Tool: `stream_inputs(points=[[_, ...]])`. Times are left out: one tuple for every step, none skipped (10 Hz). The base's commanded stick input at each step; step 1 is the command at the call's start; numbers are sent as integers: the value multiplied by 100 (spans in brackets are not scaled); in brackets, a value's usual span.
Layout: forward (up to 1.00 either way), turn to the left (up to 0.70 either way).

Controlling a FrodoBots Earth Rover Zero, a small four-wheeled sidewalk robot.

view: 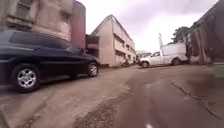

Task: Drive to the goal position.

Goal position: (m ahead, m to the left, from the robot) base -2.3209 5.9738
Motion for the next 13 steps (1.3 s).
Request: stream_inputs(points=[[0, 85], [0, 85], [0, 85], [0, 85], [0, 85], [0, 61], [0, 14], [0, 0], [0, 0], [0, 0], [0, 0], [0, 85], [0, 85]])
